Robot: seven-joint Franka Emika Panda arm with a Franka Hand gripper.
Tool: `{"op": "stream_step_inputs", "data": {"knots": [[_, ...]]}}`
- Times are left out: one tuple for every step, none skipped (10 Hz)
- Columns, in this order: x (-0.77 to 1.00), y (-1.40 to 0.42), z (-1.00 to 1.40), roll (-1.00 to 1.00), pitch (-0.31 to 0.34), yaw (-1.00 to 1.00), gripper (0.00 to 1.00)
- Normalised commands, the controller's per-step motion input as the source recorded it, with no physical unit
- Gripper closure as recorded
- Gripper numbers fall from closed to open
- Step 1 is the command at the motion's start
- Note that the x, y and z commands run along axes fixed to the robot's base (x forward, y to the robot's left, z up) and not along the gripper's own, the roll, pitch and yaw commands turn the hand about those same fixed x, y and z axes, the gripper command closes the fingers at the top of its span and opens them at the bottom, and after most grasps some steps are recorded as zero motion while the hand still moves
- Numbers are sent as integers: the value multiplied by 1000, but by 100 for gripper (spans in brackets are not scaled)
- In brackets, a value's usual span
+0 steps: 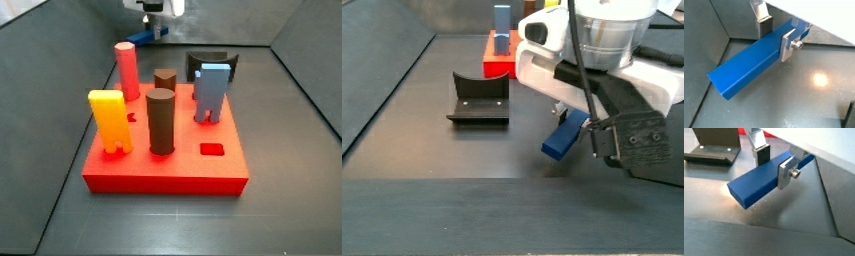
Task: Pick up the rectangle object. Move up. Place the rectangle object on the fixture. Regrasp the rectangle object. Move to above the board. Insert the rectangle object.
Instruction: Place the rectangle object on the fixture.
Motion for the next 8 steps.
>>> {"op": "stream_step_inputs", "data": {"knots": [[-3, -3, 1000, 0, 15, -1, 100], [-13, -1, 1000, 10, 30, 0, 100], [-16, -1, 1000, 21, 36, -3, 100], [-23, -2, 1000, 48, 57, -8, 100], [-26, -2, 1000, 63, 69, -5, 100], [-30, -4, 1000, 76, 81, -2, 100], [-30, -4, 1000, 86, 86, 1, 100], [-27, -6, 879, 93, 95, 12, 100]]}}
